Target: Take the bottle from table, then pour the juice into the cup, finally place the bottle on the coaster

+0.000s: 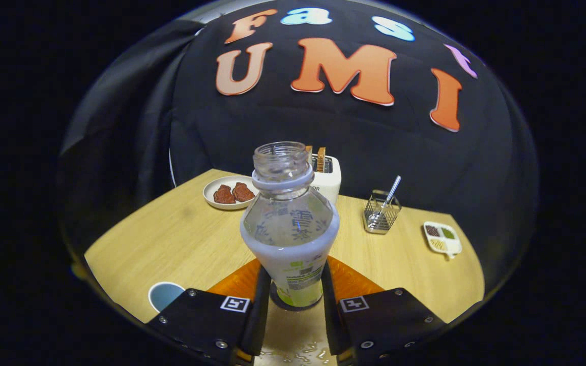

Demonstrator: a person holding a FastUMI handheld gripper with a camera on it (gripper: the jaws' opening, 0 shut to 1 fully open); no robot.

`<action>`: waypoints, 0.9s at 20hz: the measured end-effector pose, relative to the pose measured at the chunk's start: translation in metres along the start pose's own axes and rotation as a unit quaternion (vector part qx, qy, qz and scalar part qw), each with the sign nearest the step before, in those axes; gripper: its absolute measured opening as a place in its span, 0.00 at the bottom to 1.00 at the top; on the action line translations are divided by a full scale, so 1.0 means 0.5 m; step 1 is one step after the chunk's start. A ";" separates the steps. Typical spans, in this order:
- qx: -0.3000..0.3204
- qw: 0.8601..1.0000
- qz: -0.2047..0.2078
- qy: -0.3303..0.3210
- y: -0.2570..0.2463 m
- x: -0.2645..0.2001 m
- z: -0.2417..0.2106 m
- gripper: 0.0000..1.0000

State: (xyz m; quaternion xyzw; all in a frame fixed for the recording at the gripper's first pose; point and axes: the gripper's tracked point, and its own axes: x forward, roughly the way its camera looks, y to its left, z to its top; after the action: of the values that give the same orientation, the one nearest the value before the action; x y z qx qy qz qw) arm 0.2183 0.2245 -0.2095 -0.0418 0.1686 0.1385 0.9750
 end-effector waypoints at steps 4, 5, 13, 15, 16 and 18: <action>0.031 0.999 -0.006 0.015 -0.029 0.055 -0.032 0.50; 0.034 0.999 -0.007 0.020 -0.030 0.064 -0.038 0.50; 0.042 0.998 -0.003 0.049 -0.026 0.077 -0.076 0.56; 0.038 0.998 -0.002 0.052 -0.023 0.074 -0.087 0.60; 0.039 0.998 -0.003 0.050 -0.024 0.075 -0.085 0.61; 0.041 0.998 -0.004 0.056 -0.024 0.075 -0.089 0.64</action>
State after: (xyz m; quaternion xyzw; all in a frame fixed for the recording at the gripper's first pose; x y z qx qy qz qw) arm 0.2414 0.2169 -0.2636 -0.0101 0.2284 0.1250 0.9655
